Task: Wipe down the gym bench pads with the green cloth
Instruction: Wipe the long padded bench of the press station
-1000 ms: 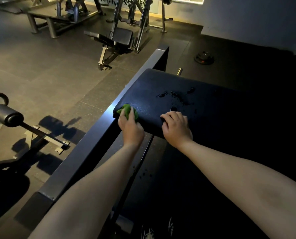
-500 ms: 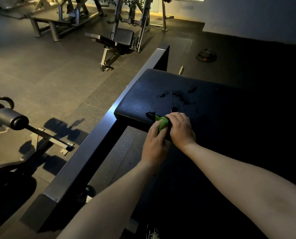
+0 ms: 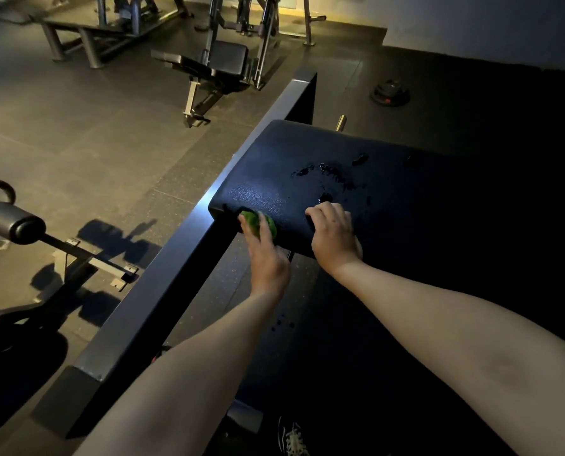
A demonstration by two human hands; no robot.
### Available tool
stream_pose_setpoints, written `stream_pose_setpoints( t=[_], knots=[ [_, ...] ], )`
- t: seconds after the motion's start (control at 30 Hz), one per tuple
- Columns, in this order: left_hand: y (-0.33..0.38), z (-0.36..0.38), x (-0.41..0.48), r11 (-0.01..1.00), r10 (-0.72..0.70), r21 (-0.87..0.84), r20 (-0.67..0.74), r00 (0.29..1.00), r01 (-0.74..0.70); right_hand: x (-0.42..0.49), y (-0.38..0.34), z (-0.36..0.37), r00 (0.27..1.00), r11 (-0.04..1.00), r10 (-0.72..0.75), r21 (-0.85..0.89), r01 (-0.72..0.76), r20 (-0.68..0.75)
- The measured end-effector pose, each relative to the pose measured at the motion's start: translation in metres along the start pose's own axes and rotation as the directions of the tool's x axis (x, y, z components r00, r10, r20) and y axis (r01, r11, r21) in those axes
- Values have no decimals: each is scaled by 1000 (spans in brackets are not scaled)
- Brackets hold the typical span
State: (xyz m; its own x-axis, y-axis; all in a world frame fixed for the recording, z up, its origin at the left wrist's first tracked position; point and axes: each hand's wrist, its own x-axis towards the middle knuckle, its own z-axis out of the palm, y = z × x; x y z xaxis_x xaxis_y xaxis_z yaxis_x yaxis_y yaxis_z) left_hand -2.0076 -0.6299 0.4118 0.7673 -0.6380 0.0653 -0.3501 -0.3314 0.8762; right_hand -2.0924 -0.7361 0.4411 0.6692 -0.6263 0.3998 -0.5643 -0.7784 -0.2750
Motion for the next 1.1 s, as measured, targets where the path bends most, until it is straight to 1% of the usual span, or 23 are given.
stream_pose_setpoints(
  t=[0.13,0.17,0.2,0.23,0.27,0.3,0.33,0.37,0.4,0.43,0.47,0.53,0.63,0.77,0.83,0.93,1.0,1.07,1.1],
  knots=[
    [-1,17,-44,993,115,-57,166,979,-107,-1,0,-2,1000,1000,7,17,-7,7],
    [-2,18,-49,993,109,-70,190,976,-97,-3,1,-2,1000,1000,4,16,-4,3],
    [-1,15,-49,993,83,-99,178,981,-66,-3,1,-3,1000,1000,3,10,-3,-5],
    [0,12,-43,990,21,-138,116,993,-5,-3,1,-2,1000,1000,3,3,-3,-13],
    [3,7,-33,975,-83,-204,28,996,87,-2,0,-2,1000,1000,2,-3,-2,-19],
    [6,2,-19,935,-227,-285,-30,973,209,-3,0,-1,1000,1000,-1,-6,1,-23],
    [9,-2,-1,875,-358,-365,-50,932,317,-2,0,0,1000,1000,-5,-6,5,-25],
    [11,-6,16,808,-452,-442,-39,891,390,-3,2,0,1000,1000,-11,-6,10,-23],
    [11,-9,30,747,-520,-490,-10,854,449,-4,2,0,1000,1000,-19,-6,19,-22],
    [12,-10,38,713,-560,-503,10,828,488,-4,3,1,999,1000,-31,-7,30,-30],
    [18,-10,37,714,-569,-488,14,822,502,-4,4,2,999,999,-36,-14,35,-41],
    [28,-11,21,754,-538,-455,-14,843,474,-4,4,4,998,998,-48,-34,47,-32],
    [37,-9,0,749,-496,-496,19,868,439,-3,4,6,998,996,-58,-66,56,-25],
    [47,-9,-20,811,-421,-421,64,905,407,-6,3,5,999,998,-48,-39,48,-3],
    [52,-19,-23,805,-377,-469,68,924,363,-6,4,-1,999,999,-46,1,46,29],
    [52,-32,-11,765,-371,-537,85,925,356,-4,1,-11,997,992,-25,126,15,77],
    [57,-38,-9,733,-376,-585,74,923,346,-10,-11,-20,990,964,-80,263,46,120],
    [67,-41,-9,647,-372,-680,114,921,345,-20,-27,-28,979,898,-141,436,63,148],
    [72,-41,-9,596,-368,-717,156,917,361,-25,-33,-30,976,854,-137,519,32,167]
  ],
)
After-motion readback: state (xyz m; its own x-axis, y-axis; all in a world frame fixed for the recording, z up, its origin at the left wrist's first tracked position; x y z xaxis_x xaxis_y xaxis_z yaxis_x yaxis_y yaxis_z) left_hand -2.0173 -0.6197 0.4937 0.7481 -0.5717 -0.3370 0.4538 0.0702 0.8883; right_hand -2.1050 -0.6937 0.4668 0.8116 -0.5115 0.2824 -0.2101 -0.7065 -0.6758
